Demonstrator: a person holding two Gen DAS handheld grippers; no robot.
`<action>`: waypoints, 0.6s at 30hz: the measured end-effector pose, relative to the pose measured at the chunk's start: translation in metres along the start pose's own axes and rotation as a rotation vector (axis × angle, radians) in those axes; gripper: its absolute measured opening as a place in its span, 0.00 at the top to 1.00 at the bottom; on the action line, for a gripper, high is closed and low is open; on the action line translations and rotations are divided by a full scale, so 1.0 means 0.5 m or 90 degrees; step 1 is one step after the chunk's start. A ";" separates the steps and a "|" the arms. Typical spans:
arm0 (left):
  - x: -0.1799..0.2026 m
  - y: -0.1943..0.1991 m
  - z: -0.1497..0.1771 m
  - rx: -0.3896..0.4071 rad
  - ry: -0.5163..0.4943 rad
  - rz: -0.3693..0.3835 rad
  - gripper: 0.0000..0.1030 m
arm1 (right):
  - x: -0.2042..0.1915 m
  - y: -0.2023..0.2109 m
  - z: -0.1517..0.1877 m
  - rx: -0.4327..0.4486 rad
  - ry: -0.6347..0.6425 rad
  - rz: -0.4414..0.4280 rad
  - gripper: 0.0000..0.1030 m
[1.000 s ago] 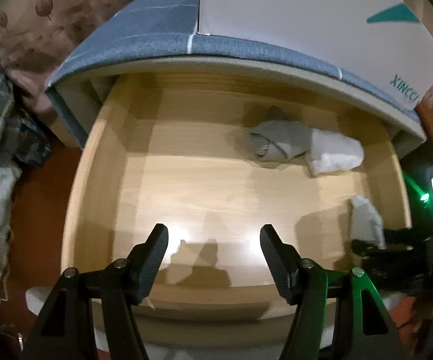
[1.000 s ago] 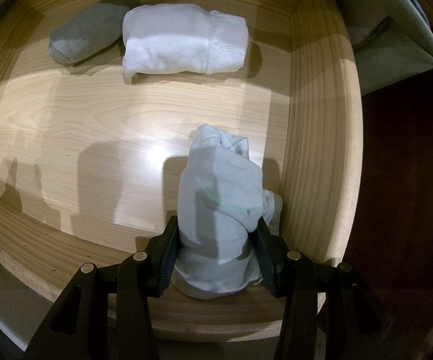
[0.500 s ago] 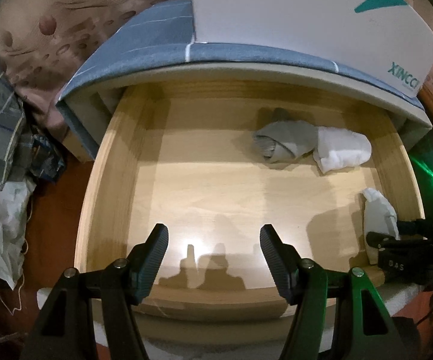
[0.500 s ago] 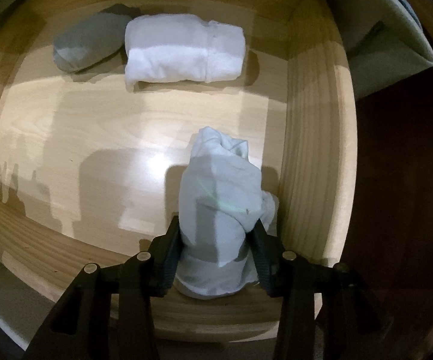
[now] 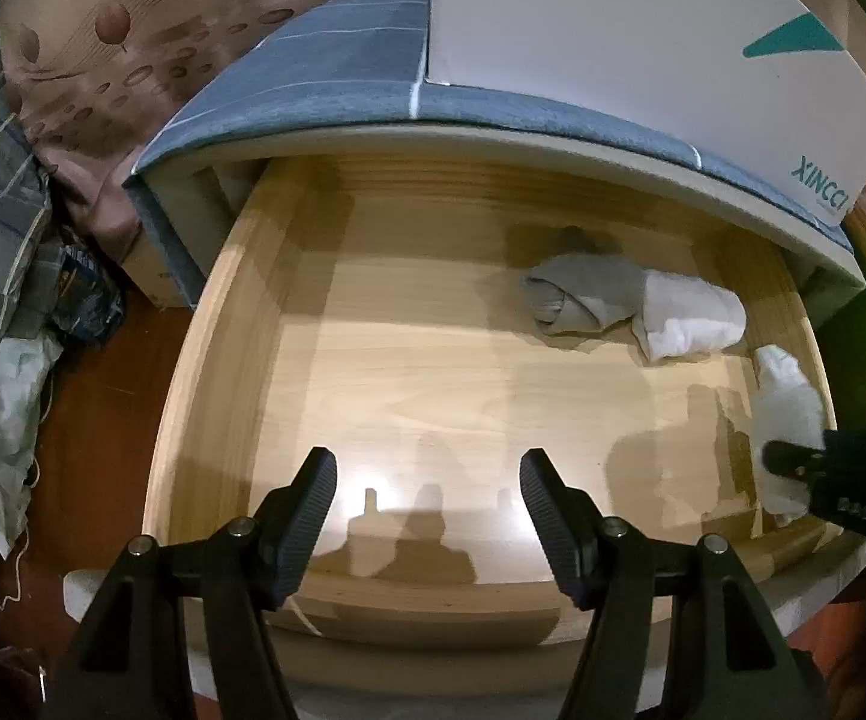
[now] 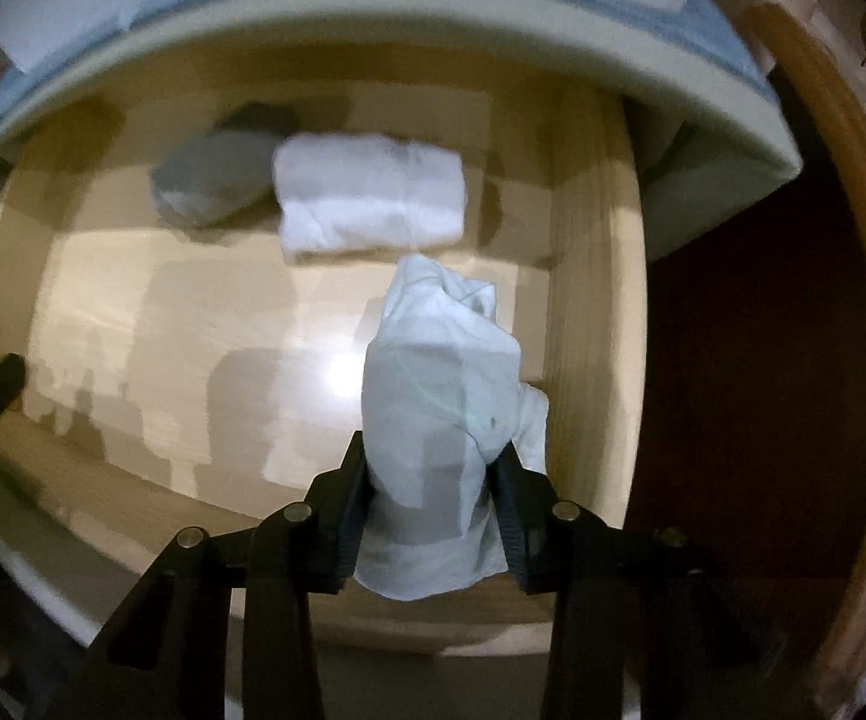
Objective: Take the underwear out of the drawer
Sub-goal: 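Lift the pale grey garment with the right tool toward the white box, then lower the pale grey garment into the box and open the right tool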
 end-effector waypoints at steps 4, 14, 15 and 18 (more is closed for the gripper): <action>-0.006 -0.003 -0.001 -0.005 0.011 0.004 0.37 | 0.000 0.053 0.004 0.023 0.010 -0.012 0.66; -0.022 -0.005 -0.001 -0.006 0.027 0.006 0.37 | 0.020 0.212 -0.019 0.098 0.014 -0.051 0.66; -0.022 -0.005 -0.001 -0.005 0.027 0.006 0.37 | 0.024 0.235 -0.024 0.108 0.014 -0.051 0.66; -0.024 -0.004 -0.002 -0.005 0.026 0.007 0.37 | 0.030 0.294 -0.040 0.140 0.015 -0.044 0.66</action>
Point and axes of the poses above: each gripper's, at about its wrist camera, not at the fingertips, and y roughly against the way its jaws point, x to its right, z to its underside, the point moved 3 cm from there along -y, roughly the way its jaws point, and after that the axes turned 3 degrees about -x, right-handed, at the moved point
